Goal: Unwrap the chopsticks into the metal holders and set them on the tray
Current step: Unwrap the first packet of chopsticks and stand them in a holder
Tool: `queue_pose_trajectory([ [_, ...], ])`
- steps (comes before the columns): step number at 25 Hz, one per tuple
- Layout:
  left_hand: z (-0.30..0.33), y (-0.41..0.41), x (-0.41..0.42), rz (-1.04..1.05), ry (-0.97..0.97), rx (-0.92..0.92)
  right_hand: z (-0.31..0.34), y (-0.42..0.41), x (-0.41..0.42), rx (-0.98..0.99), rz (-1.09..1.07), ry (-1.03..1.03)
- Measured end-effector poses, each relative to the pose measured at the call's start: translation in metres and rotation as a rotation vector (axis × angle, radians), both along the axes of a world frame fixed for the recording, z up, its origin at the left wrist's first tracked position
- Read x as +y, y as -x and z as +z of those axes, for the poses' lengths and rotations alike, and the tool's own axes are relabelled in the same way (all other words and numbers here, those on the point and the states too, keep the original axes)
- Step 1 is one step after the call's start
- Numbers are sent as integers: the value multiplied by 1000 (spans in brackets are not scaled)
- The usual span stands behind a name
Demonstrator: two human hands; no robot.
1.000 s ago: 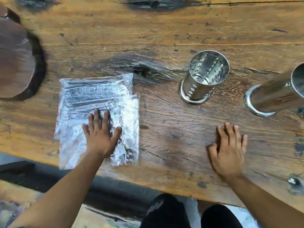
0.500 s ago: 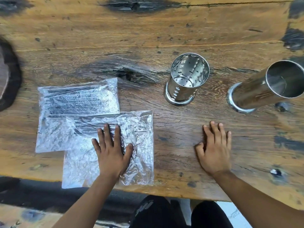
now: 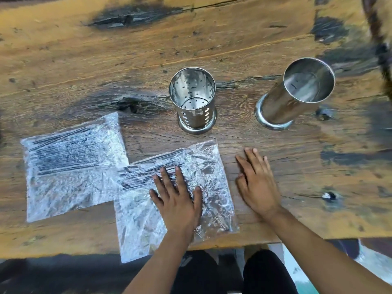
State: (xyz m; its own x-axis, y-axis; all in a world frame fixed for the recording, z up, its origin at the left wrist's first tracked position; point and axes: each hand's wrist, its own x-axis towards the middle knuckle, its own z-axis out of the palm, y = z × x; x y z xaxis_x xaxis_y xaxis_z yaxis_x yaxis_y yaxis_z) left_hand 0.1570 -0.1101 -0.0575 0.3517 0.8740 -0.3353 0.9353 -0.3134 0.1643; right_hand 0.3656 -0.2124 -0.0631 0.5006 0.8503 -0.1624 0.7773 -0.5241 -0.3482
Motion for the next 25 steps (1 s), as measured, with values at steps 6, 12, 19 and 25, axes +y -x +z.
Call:
queue_pose_trajectory([
  [6, 6, -46, -33, -108, 62, -10, 6, -31, -54, -37, -193, 63],
  [12, 13, -59, -51, -205, 80, 16, 9, -33, -62, -48, -199, 56],
  [19, 16, -35, -16, -331, -76, -4, 25, -28, -55, 49, -364, -139],
  [25, 4, -27, 0, -409, -50, 51, 39, 10, -15, 116, -232, 57],
])
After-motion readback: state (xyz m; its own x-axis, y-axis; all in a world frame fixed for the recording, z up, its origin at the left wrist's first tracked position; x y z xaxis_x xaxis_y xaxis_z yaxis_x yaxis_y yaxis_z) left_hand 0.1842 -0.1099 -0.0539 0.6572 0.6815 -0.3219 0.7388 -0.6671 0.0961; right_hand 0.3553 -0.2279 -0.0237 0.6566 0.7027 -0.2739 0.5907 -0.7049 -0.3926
